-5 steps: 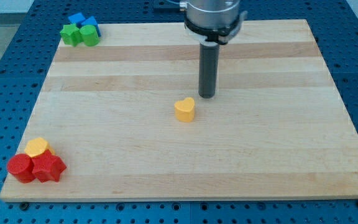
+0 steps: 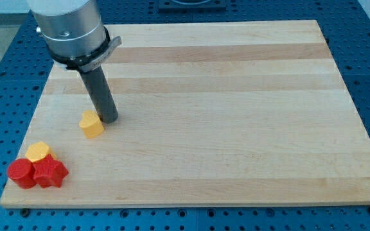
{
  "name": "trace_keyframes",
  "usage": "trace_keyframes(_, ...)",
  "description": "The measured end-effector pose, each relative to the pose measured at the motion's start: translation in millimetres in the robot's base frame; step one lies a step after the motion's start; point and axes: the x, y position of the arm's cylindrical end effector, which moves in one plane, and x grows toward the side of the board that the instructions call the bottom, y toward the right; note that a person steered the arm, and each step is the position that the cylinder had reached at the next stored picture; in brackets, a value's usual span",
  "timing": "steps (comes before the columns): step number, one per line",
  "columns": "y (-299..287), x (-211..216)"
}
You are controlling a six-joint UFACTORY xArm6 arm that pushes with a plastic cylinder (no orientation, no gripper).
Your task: Move the yellow heart right to the yellow hexagon
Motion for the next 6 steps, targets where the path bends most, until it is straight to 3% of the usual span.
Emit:
trace_keyframes(1,-6,-15)
trace_keyframes(3,-43,48)
trace_keyframes(4,-43,47)
trace_keyframes(5,-18,20)
trace_keyframes(6,34,24)
